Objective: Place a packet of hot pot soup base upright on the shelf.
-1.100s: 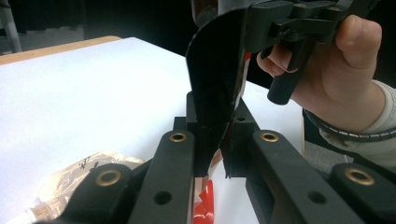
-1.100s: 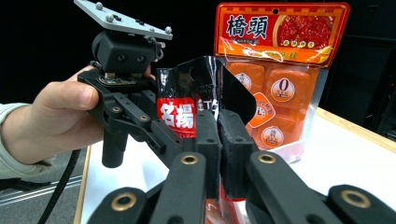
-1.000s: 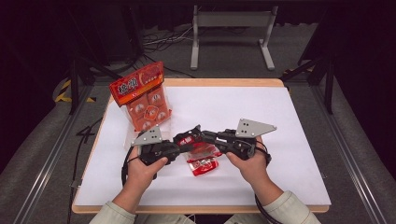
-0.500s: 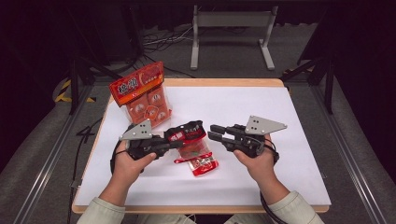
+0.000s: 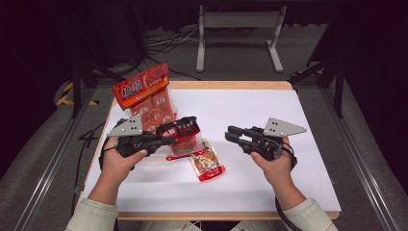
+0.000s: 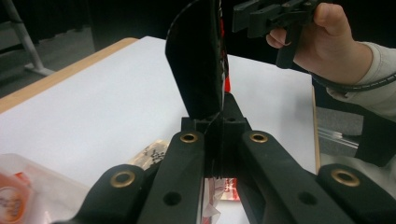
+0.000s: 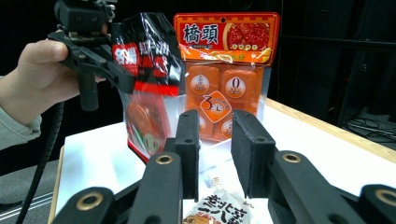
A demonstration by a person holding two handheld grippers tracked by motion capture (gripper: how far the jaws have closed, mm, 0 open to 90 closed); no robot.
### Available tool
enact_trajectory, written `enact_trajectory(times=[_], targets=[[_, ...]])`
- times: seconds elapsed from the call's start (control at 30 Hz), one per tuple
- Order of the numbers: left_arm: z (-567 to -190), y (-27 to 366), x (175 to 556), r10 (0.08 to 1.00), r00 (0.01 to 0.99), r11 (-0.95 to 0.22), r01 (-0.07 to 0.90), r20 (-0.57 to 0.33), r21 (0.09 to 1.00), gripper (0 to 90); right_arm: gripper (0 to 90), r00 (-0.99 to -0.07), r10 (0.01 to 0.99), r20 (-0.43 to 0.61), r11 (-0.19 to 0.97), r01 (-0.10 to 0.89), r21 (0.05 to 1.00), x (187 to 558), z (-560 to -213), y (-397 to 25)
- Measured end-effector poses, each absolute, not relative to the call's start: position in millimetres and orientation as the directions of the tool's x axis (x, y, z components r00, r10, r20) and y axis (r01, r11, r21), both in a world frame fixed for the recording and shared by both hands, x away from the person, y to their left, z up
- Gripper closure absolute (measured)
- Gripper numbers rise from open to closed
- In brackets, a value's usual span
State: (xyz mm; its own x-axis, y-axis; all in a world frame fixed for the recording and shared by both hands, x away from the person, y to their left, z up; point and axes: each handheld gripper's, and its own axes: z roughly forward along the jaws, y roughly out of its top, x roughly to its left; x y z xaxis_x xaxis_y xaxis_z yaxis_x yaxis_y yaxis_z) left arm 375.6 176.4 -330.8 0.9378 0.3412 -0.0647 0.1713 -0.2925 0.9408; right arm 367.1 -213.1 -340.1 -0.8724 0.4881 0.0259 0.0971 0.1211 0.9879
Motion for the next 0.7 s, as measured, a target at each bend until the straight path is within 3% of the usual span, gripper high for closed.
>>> enact_trajectory(times=[0.7], targets=[[-318,221,390,0.455,0.89,-0.296,0.133,0.017,0.946,89.3,72.7,-0.863,0.503,0.041,0.11,0.11,0.988,370,-343,-222]])
